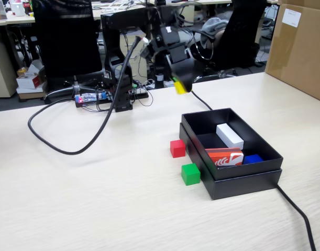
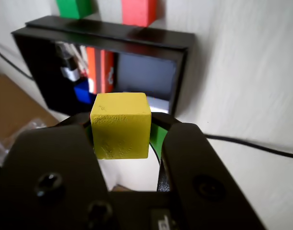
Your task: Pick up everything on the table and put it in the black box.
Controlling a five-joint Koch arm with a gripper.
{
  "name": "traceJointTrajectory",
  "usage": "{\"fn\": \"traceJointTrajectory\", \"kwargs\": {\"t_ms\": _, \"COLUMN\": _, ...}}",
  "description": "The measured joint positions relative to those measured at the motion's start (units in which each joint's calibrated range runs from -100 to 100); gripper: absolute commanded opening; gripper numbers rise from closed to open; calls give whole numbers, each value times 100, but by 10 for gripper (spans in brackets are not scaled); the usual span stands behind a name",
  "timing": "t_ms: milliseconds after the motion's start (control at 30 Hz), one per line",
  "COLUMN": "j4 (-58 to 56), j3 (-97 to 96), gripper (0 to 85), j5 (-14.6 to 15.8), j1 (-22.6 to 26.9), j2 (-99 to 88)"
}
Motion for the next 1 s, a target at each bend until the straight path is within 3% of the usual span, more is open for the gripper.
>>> {"fn": "traceJointTrajectory", "kwargs": {"t_ms": 200, "j4": 0, "j3": 1406, "gripper": 116, "j5": -15, "j1": 15, "j2": 1890}}
{"fn": "traceJointTrajectory", "kwargs": {"t_ms": 633, "j4": 805, "j3": 749, "gripper": 125, "j5": -68, "j1": 151, "j2": 3482}}
{"fn": "traceJointTrajectory", "kwargs": {"t_ms": 767, "j4": 1115, "j3": 374, "gripper": 207, "j5": -112, "j1": 122, "j2": 3573}}
{"fn": "traceJointTrajectory", "kwargs": {"t_ms": 867, "j4": 1347, "j3": -27, "gripper": 222, "j5": -239, "j1": 103, "j2": 3715}}
{"fn": "traceJointTrajectory", "kwargs": {"t_ms": 1000, "j4": 1580, "j3": -192, "gripper": 363, "j5": -352, "j1": 98, "j2": 3754}}
